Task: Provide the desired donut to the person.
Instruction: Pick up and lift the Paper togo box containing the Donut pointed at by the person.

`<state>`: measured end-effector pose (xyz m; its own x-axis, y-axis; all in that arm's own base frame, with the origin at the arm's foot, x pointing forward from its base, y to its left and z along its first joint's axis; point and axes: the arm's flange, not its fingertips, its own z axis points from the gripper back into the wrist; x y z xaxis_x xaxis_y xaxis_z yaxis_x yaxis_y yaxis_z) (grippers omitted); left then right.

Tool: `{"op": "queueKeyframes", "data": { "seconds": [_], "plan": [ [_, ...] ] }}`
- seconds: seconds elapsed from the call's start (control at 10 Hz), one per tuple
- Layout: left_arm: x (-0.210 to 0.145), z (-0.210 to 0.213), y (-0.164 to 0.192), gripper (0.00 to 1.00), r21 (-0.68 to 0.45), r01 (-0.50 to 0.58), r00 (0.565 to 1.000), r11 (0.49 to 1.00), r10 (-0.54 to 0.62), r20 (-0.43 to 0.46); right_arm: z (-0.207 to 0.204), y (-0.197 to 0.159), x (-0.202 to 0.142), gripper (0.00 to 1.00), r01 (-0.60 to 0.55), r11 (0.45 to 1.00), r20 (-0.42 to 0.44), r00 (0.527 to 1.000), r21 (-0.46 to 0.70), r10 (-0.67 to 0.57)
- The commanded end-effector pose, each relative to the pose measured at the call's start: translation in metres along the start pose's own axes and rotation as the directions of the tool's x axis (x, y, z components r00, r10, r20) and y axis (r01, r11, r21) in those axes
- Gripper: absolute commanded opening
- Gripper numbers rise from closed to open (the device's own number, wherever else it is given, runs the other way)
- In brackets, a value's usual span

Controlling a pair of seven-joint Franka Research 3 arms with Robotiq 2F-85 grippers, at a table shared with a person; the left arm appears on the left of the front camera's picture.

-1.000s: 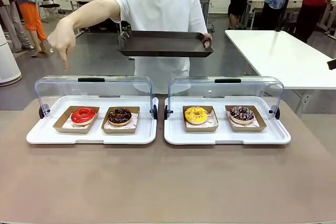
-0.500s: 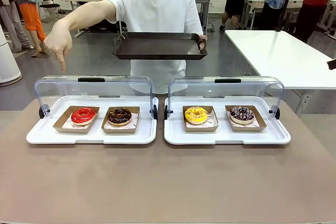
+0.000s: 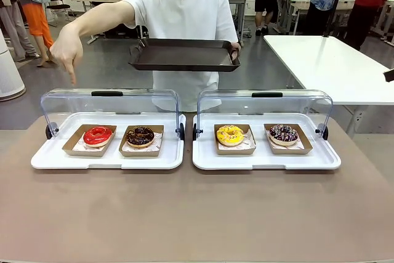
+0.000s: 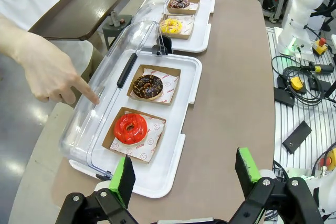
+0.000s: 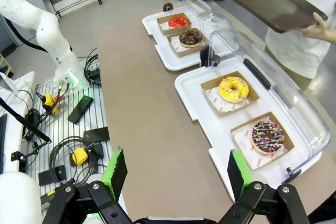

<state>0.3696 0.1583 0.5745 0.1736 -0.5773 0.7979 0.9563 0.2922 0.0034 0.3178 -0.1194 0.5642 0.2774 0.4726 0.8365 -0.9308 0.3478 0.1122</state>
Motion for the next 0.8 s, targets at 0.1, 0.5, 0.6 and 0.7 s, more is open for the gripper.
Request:
{"op": "queueKeyframes", "data": {
  "seconds": [0.1,0.5,0.6,0.7],
  "plan": [
    [0.0011,-0.0002,0.0,1.0,-0.007,-0.002,1.0,1.0,0.002,0.0,-0.0009,-0.0002,0.0004,1.0,0.007,1.0,0.0,1.0,0.003,-0.007],
    [0.0011,-0.0002,0.0,1.0,-0.007,-0.002,1.0,1.0,0.002,0.0,-0.0009,-0.0002,0.0004,1.0,0.007,1.0,0.0,1.0,0.003,-0.007],
    [0.0011,-0.0002,0.0,1.0,-0.007,-0.002,1.0,1.0,0.002,0.0,-0.0009,-0.0002,0.0004,1.0,0.007,1.0,0.0,1.0,0.003,-0.007],
    [0.0011,-0.0002,0.0,1.0,-0.007,-0.002,1.0,1.0,0.002,0.0,-0.0009,-0.0002,0.0004,1.0,0.007,1.0,0.0,1.0,0.003,-0.007]
  ]
}}
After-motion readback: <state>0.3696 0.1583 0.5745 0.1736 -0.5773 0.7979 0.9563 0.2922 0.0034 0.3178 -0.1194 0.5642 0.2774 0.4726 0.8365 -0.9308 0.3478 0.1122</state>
